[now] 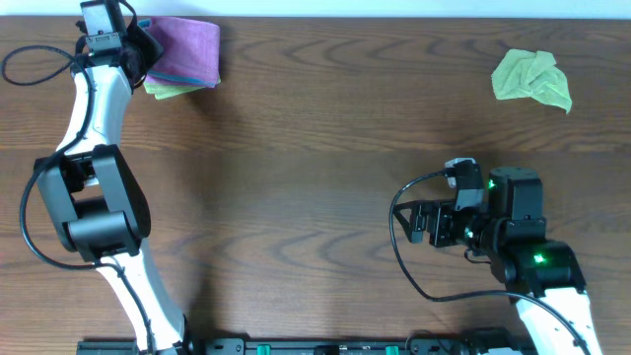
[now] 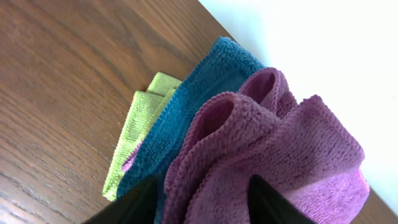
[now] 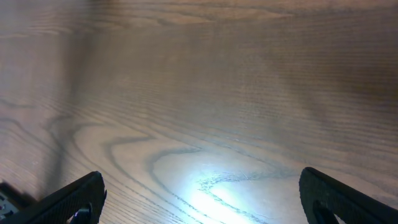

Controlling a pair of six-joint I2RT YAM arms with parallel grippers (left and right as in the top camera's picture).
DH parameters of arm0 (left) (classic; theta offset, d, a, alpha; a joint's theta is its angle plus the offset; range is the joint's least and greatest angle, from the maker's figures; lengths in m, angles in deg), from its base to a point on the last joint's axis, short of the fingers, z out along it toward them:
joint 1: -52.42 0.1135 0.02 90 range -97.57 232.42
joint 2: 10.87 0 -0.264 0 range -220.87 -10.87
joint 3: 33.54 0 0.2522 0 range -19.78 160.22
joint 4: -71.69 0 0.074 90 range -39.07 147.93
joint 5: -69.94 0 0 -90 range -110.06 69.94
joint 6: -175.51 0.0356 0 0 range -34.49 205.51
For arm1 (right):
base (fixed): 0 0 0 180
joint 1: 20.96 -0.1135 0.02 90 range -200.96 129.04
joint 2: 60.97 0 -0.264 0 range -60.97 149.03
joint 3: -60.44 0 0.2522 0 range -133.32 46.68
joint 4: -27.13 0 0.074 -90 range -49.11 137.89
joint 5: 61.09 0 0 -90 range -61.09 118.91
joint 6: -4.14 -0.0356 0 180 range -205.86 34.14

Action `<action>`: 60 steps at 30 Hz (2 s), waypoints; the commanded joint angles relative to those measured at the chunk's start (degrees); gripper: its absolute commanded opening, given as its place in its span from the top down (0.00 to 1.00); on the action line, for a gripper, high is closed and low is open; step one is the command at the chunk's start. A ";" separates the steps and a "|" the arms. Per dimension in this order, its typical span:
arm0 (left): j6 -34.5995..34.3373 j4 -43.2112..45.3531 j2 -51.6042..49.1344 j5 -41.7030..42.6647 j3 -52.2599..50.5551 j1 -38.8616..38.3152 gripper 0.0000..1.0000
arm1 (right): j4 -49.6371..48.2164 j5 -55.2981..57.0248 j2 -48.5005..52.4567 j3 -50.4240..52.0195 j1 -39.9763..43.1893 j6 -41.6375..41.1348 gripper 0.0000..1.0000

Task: Fold the cloth
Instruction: 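Carry the purple cloth with the left gripper onto the blue cloth stack, then open the left gripper and pull it back from the stack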

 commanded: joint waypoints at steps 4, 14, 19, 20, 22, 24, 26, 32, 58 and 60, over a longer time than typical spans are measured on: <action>1.40 -0.17 0.00 -1.66 1.60 0.46 0.33 | 0.11 -0.44 -0.07 0.31 0.50 -0.59 0.01; 2.80 -1.75 0.13 -2.69 1.62 1.97 0.18 | 0.11 -0.44 -0.07 0.31 0.50 -0.59 0.01; 3.48 -3.41 1.81 -2.51 1.62 3.08 0.18 | 0.11 -0.44 -0.07 0.31 0.50 -0.59 0.01; 4.15 -3.43 2.45 -2.47 1.62 3.08 0.17 | 0.11 -0.44 -0.07 0.33 0.50 -0.59 0.01; 5.31 -3.56 3.72 -2.47 1.62 3.06 0.17 | 0.11 -0.44 -0.07 0.31 0.52 -0.59 0.01; 5.40 -4.33 5.42 -2.47 1.62 3.04 0.16 | 0.11 -0.44 -0.07 0.31 0.52 -0.61 0.01; 5.40 -5.42 7.15 -2.49 1.62 3.02 0.15 | 0.11 -0.44 -0.07 0.31 0.50 -0.59 0.01; 5.60 -9.60 11.56 -2.38 1.62 3.06 0.14 | 0.11 -0.44 -0.07 0.33 0.50 -0.59 0.01; 12.70 -27.08 15.23 23.96 1.62 -1.16 0.05 | 0.11 -0.44 -0.07 0.31 0.50 -0.59 0.01; 14.25 -28.15 15.23 24.20 1.62 -1.07 0.05 | 0.11 -0.44 -0.07 0.33 0.50 -0.61 0.01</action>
